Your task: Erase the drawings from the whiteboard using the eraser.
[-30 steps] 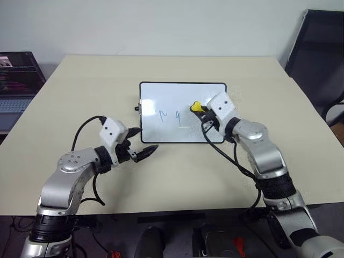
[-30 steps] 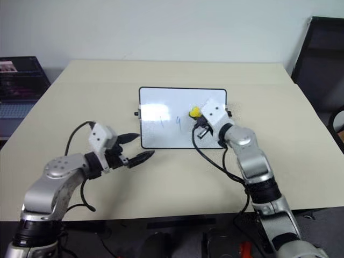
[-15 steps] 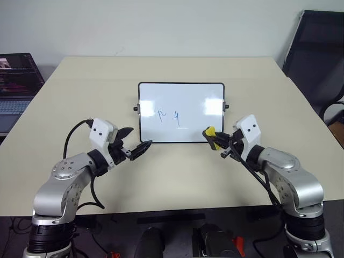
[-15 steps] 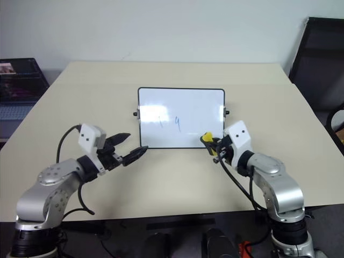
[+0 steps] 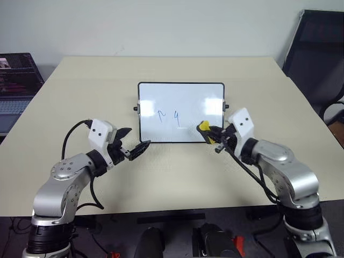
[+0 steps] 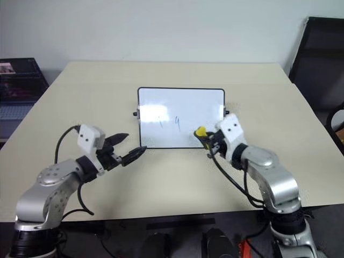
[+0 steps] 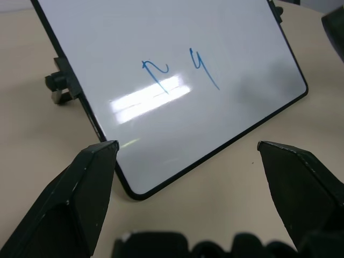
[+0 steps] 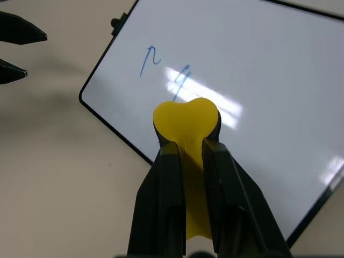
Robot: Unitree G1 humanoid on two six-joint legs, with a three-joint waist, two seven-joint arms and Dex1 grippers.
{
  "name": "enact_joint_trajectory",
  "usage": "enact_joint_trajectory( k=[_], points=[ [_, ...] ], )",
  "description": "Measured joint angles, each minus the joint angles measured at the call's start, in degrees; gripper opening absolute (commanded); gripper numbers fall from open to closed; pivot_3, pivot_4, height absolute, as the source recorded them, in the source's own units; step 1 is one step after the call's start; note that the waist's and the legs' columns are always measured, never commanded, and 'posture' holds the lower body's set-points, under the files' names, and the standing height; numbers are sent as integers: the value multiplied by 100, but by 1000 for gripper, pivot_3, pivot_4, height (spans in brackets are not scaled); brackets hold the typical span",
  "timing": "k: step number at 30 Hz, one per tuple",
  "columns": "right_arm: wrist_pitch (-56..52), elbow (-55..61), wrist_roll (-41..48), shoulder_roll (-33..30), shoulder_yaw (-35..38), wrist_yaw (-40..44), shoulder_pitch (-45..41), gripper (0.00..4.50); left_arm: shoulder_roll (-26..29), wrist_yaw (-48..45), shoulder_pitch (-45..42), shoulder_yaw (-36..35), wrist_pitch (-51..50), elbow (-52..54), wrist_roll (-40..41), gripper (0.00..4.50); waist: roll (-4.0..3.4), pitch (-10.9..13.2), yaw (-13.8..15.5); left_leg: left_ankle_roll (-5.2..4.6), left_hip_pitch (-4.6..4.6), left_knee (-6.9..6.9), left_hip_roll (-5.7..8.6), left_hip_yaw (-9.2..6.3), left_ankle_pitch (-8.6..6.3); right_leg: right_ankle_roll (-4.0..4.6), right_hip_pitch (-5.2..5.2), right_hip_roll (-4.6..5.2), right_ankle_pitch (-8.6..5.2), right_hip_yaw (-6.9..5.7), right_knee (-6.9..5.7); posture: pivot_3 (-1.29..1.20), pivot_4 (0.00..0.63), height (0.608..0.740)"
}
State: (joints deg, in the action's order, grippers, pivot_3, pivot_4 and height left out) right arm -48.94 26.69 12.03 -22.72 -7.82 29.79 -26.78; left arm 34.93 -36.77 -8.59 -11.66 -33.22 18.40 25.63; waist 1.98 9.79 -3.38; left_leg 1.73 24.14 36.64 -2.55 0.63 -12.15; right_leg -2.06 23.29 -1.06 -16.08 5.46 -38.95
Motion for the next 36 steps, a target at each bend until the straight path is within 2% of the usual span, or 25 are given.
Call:
enact_joint_trajectory(
  k=[5, 9, 14, 19, 26, 31, 36],
  points=[
    [784, -969, -694, -86, -1005, 115, -916, 169, 64, -44, -72, 29, 141, -153, -147, 4500, 5, 3, 2, 0, 1, 0, 0, 2, 0, 1, 1, 0, 1, -2, 0, 0, 150, 740],
    [1390, -2222, -1226, 145, -1671, 272, -1794, 169, 179, -170, -183, 237, 321, -292, -333, 4500, 7, 7, -2, 0, 1, -1, 0, 5, 0, 12, 4, 0, 7, 2, -2, 0, 150, 740],
    [2362, -4027, -1826, 584, -2046, 310, -2914, 169, 201, -328, -310, 557, 493, -302, -481, 4500, 13, 11, 2, 0, 5, -4, 0, 2, 0, 30, 6, 4, 18, -6, -2, 0, 150, 740],
    [3269, -5218, -2459, 608, -2258, 296, -3372, 168, 210, -412, -354, 578, 542, -338, -558, 4500, 13, 11, 22, 1, 20, -7, 6, -3, -1, 30, 17, 12, 18, -11, -1, 0, 150, 740],
    [4096, -5550, -3268, 519, -2698, 656, -3521, 72, 200, -503, -463, 700, 616, -360, -589, 4500, 12, 11, 12, 1, 21, -5, 4, -7, -1, 31, 19, 11, 19, -13, -6, 0, 150, 740],
    [4260, -5477, -3602, 512, -2817, 997, -3497, 44, 178, -495, -526, 737, 575, -358, -591, 4500, 12, 11, 12, 0, 21, 2, 4, -11, 0, 31, 16, 10, 19, -16, -10, 0, 150, 740],
    [4514, -5890, -3785, 719, -2699, 464, -3607, 42, 175, -505, -580, 749, 495, -357, -589, 4500, 12, 12, 8, 1, 20, 8, 1, -11, 1, 32, 15, 10, 19, -15, -13, 0, 150, 740]
  ],
)
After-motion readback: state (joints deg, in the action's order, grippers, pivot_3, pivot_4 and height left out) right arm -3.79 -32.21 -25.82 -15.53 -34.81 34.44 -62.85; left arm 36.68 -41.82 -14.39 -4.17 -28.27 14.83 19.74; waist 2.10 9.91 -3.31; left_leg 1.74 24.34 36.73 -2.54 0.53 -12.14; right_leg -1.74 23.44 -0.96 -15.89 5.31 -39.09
